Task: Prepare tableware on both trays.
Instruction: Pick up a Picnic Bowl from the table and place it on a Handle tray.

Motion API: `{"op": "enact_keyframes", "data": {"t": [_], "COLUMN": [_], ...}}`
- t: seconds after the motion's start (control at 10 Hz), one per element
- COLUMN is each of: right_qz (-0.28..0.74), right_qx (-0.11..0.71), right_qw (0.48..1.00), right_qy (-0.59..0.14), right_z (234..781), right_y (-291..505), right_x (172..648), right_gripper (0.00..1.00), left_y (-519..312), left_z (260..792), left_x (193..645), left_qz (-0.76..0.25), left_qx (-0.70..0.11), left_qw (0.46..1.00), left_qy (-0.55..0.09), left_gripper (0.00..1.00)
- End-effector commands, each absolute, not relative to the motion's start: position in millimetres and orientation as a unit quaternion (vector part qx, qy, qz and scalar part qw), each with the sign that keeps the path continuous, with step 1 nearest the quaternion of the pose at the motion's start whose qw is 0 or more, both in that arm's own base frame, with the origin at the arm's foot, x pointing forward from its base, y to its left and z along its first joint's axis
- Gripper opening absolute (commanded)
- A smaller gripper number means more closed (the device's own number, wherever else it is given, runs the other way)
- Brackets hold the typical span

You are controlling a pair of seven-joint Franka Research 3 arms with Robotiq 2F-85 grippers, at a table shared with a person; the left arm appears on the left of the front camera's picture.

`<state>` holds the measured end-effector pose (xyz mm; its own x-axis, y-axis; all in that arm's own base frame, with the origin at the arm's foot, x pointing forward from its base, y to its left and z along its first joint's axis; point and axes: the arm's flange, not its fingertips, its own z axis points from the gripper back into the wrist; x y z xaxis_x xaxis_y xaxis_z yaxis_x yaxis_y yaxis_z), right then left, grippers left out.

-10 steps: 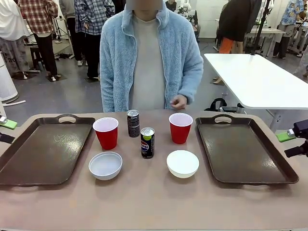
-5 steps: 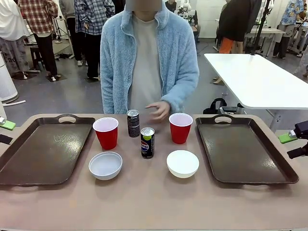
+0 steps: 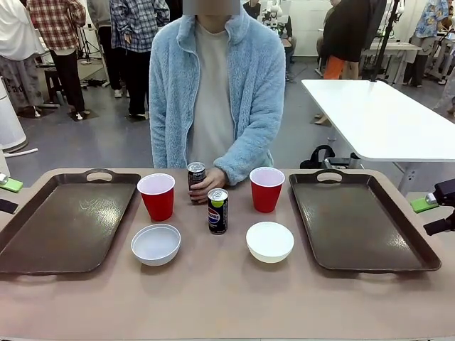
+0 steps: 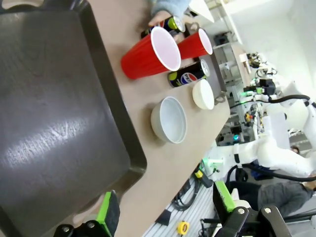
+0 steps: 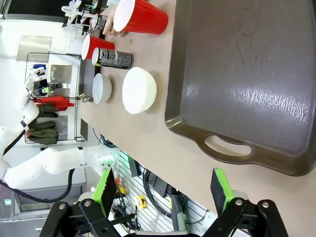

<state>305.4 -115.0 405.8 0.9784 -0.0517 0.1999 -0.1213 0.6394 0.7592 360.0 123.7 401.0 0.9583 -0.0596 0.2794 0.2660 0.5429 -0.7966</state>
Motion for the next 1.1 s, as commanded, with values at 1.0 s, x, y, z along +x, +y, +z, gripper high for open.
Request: {"op": "enact_keyframes", "data": {"t": [1.0], "right_qz": [0.024], "right_qx": [0.436], "right_qw": [0.893], "right_qy": [-0.111], "right_z": [404.5], "right_y": [-114.8], "right_x": [308.6], "right_gripper": [1.0], "left_y": [81.3], "left_z": [459.1], "left_x": [381.0], "left_qz": [-0.086], "left_qx": [-0.368], "left_qw": [0.924], "left_qy": [-0.062], "left_gripper": [1.0]}}
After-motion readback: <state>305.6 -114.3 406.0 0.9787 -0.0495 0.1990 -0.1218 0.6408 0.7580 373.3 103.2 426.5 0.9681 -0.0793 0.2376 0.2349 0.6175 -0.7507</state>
